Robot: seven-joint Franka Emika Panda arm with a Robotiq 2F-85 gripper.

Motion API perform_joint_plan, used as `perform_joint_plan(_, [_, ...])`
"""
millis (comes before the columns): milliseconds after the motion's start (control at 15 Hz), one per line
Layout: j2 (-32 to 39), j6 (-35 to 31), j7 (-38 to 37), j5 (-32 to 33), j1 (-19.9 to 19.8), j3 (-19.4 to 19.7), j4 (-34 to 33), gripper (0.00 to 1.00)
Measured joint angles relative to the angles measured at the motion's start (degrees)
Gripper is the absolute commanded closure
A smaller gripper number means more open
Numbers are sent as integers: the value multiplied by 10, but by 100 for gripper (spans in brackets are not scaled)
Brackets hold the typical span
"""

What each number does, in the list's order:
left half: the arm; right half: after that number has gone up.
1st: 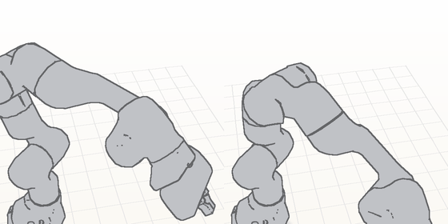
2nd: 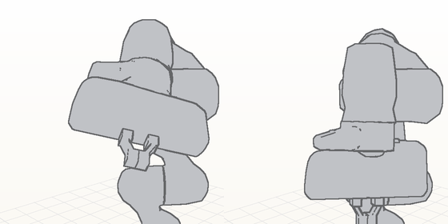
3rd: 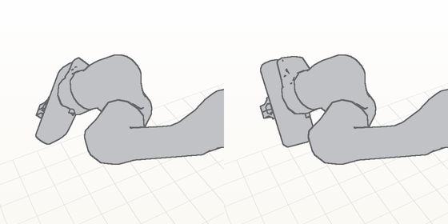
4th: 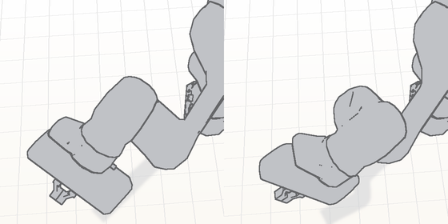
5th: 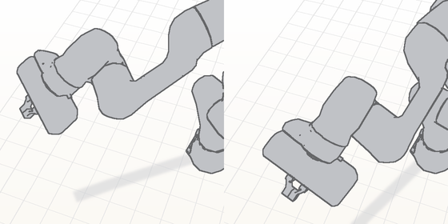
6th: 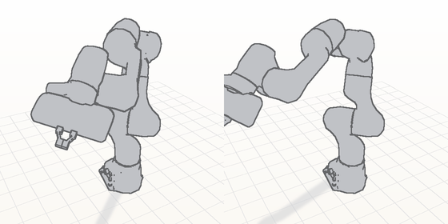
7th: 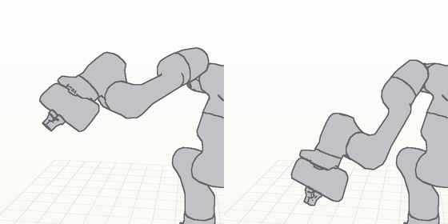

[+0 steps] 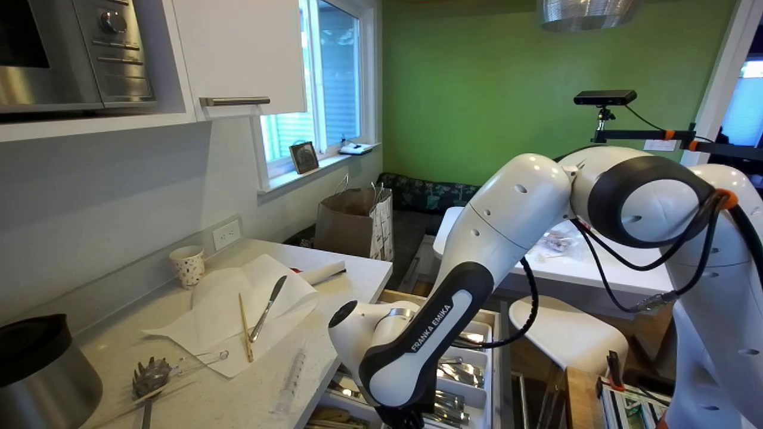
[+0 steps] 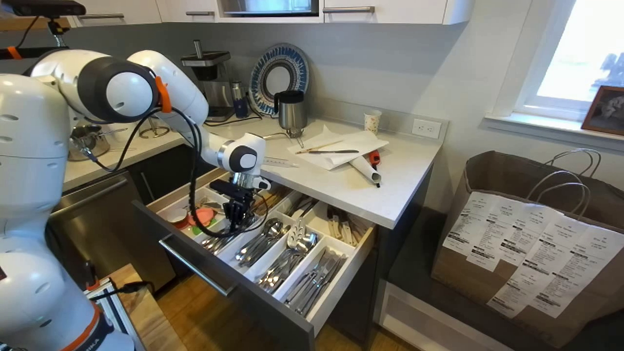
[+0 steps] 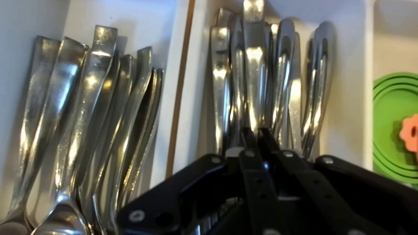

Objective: Remove a folk from the drawer

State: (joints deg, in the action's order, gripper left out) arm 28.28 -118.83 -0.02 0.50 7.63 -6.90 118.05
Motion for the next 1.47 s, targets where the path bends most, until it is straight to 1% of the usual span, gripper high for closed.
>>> perform_joint_plan(333, [-2, 1, 0, 0, 0, 0, 0, 98])
perform_joint_plan(467, [-11, 12, 0, 1, 0, 1, 0, 98])
perform_joint_plan(933, [-73, 62, -1, 20, 2, 2, 7, 98])
perform_joint_plan(1067, [-90, 89, 0, 41, 6, 2, 6, 98])
perform_joint_plan(1267, [-125, 146, 7, 79, 13, -3, 3, 98])
perform_joint_plan(1333, [-137, 166, 13, 91, 17, -5, 1, 92])
perform_joint_plan(1467, [-161, 196, 21, 104, 22, -10, -3, 92])
